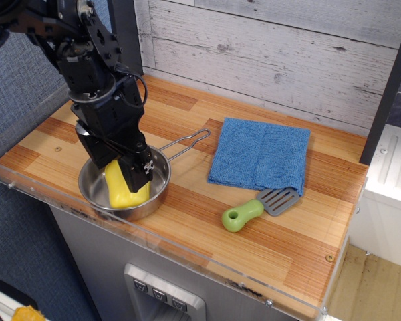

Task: Put the green spatula on the other side of the blue rag.

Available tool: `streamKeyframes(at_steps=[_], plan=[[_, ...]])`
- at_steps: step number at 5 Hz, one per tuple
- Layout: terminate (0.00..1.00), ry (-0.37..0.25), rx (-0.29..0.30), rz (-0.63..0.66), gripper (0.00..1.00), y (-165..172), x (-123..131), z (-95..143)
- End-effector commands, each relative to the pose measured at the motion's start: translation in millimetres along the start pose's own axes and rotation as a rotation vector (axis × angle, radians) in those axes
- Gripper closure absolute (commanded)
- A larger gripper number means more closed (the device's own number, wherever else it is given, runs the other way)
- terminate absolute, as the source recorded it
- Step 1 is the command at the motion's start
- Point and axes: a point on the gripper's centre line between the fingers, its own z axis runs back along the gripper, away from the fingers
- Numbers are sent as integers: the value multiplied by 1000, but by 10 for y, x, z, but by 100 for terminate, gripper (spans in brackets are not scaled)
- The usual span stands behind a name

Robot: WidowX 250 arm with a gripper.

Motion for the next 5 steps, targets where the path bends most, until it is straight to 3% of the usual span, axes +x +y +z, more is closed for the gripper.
streamKeyframes(at_steps=[1, 4, 5], plan=[[0, 0, 0, 0, 0, 0, 0, 0], [0, -120, -3, -121, 0, -400, 562, 260], [0, -131, -41, -234, 0, -631, 722, 199]])
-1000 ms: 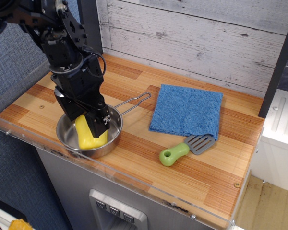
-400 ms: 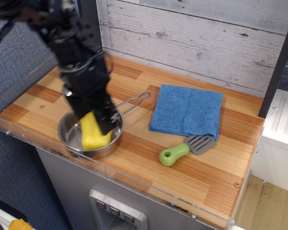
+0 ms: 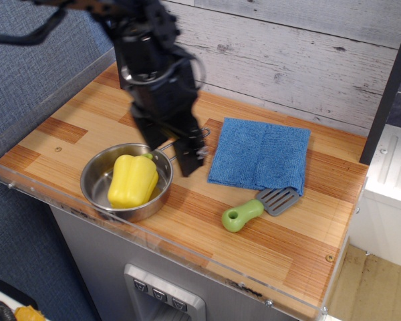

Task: Put the green spatula on the other side of the blue rag.

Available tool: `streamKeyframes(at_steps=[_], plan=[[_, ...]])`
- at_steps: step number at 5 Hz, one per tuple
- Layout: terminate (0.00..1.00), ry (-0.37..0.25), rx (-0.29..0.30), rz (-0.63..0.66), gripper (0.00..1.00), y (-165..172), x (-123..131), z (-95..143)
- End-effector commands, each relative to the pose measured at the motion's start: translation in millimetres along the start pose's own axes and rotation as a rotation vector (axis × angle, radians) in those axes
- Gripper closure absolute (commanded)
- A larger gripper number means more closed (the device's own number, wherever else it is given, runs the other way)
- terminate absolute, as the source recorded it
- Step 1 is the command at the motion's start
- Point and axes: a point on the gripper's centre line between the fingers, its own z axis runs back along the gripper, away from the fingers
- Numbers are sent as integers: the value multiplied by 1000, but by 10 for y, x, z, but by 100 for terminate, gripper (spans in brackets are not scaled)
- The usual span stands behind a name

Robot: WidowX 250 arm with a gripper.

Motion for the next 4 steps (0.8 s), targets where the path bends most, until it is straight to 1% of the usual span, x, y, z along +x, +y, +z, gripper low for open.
streamKeyframes(at_steps=[1, 2, 3, 4], plan=[[0, -70, -62, -203, 0, -384, 384, -129], [0, -42, -79, -298, 0, -574, 401, -370], [0, -9, -77, -332, 0, -662, 378, -590], [0, 41, -67, -339, 0, -700, 350, -760]])
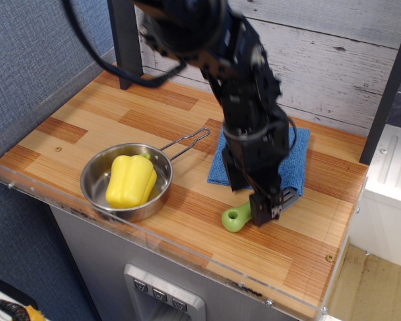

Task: Put the green spatula on the other side of the blue rag.

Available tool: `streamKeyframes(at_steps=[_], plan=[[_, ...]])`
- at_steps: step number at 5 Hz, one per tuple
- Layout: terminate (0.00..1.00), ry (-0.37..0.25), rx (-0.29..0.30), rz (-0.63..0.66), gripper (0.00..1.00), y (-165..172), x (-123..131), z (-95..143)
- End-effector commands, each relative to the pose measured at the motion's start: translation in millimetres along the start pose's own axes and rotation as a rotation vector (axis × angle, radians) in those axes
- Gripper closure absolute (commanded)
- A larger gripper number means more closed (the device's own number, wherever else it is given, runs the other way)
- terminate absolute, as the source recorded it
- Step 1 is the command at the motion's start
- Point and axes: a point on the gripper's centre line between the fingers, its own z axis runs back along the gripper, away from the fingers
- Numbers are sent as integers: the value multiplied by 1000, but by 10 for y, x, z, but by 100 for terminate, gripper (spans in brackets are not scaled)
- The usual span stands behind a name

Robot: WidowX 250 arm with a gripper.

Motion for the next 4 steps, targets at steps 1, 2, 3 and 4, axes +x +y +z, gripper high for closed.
streamKeyframes(at_steps=[1, 2, 3, 4], plan=[[0, 32, 58, -4, 100, -28, 21, -93], [0, 11, 71, 2, 100, -41, 14, 48], [0, -20, 82, 24, 100, -39, -6, 292], [0, -42, 81, 53, 100, -34, -39, 430]])
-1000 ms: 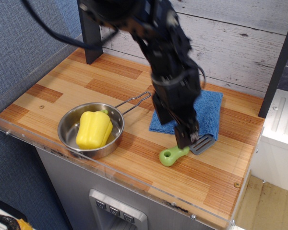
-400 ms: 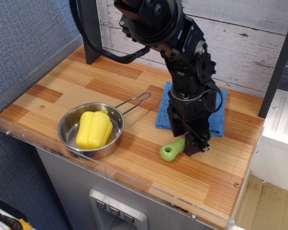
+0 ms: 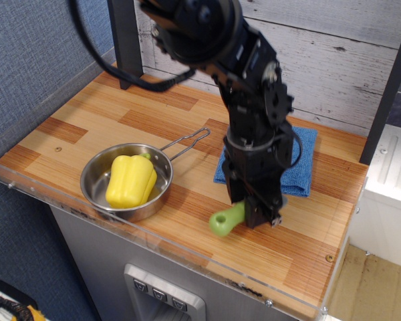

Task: Put the green spatula on the other side of the blue rag.

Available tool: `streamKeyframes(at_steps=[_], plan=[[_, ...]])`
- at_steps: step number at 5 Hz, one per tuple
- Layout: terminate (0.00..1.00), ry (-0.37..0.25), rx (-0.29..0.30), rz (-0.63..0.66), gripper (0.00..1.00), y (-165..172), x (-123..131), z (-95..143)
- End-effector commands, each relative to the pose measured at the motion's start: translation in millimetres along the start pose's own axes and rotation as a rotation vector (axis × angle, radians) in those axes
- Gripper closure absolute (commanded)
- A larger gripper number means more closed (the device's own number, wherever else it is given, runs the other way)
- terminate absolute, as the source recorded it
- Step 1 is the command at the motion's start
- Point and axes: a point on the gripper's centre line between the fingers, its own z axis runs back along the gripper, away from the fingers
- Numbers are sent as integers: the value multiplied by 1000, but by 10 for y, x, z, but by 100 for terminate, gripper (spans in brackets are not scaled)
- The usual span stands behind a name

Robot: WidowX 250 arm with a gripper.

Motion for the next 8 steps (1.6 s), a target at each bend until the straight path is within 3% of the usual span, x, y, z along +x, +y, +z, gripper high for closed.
streamKeyframes(at_steps=[1, 2, 4, 6, 8], plan=[[0, -89, 38, 46, 100, 66, -35, 397], [0, -93, 59, 101, 100, 171, -104, 527], [0, -80, 83, 418, 100, 666, -424, 533], [0, -62, 119, 466, 100, 1184, -475, 518], [0, -96, 149, 421, 100, 1659, -409, 600]])
